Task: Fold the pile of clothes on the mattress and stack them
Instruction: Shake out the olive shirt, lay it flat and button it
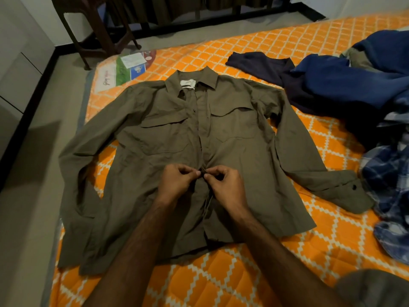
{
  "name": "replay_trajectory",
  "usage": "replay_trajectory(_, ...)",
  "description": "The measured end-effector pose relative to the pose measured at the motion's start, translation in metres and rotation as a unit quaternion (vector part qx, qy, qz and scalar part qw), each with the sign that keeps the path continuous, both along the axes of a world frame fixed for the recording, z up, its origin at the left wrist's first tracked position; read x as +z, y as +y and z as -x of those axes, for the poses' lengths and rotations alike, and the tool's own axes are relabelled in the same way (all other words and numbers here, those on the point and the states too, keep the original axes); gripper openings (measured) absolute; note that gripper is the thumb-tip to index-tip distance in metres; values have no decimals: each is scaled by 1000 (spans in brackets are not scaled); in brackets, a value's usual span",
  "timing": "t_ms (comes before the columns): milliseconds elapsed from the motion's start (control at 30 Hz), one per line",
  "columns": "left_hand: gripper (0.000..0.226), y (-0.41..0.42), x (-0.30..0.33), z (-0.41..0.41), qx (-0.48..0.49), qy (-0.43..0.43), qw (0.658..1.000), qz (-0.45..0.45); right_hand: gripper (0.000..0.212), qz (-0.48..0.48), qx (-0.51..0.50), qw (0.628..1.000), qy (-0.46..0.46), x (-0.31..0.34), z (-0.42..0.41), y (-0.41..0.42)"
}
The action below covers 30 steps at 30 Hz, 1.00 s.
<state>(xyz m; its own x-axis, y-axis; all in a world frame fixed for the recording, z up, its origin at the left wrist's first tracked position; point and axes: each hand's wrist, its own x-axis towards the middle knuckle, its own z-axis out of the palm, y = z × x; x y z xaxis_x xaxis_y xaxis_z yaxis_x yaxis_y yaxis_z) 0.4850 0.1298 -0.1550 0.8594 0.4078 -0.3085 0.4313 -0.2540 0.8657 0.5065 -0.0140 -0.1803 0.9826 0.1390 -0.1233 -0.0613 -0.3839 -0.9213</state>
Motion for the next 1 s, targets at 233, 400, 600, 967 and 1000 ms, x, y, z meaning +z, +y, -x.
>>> replay_trajectory(233,1,1,-1,2,15,-8,998,64,13,-15,2,1000,-8,-7,1,1)
replay_trajectory(400,15,-4,-9,5,1,-24,999,45,10,19,-13,998,-57,-14,7,5)
replay_trajectory(600,18,-3,-20,5,-13,-41,999,11,7,29,-5,999,-41,-12,10,5)
replay_trajectory(967,6,18,10,-68,-59,-37,989,-134,39,102,73,992,0,32,-80,24)
replay_trajectory(1000,6,17,7,-72,-46,-28,991,-125,44,133,81,988,5,30,-84,29)
